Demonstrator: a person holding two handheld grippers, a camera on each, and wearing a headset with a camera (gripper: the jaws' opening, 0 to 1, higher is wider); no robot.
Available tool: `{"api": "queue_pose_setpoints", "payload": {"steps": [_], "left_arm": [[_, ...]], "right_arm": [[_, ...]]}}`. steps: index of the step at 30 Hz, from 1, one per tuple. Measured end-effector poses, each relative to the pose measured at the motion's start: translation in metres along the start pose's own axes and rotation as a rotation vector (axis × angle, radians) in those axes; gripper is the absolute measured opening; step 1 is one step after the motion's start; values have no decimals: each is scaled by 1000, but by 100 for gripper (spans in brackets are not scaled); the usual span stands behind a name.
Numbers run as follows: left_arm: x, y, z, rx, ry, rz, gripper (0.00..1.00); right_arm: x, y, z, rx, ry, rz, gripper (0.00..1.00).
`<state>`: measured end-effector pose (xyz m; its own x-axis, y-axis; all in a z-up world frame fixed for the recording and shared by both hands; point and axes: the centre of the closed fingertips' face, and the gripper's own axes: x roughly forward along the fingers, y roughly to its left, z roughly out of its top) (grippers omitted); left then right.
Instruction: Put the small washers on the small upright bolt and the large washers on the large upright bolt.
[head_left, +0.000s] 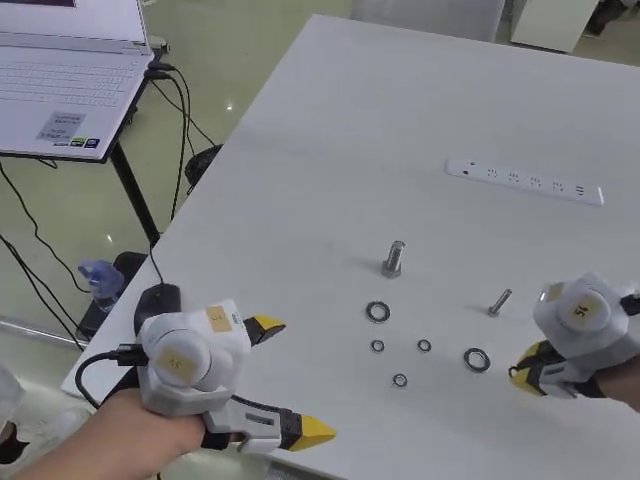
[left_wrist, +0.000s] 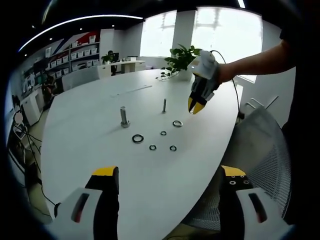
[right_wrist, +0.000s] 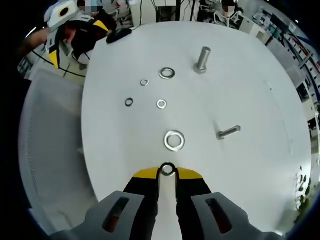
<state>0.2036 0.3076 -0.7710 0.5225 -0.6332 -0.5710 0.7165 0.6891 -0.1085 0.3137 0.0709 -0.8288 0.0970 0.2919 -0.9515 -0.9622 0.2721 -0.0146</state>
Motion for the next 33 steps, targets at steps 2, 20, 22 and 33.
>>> {"api": "queue_pose_setpoints", "payload": {"steps": [2,20,22,33], "left_arm": [[1,2,0,5,2,3,83],[4,6,1,10,16,-1,82],[4,7,0,8,17,2,82],[4,8,-4,8,30,4,81]], "right_arm": [[-4,-8,1,2,-1,-7,12],[-23,-47,31,10,-18,-30,12],[-24,-54,34,5,-17,-40,12],[-21,-75,49,-11,-28,-57,12]]}}
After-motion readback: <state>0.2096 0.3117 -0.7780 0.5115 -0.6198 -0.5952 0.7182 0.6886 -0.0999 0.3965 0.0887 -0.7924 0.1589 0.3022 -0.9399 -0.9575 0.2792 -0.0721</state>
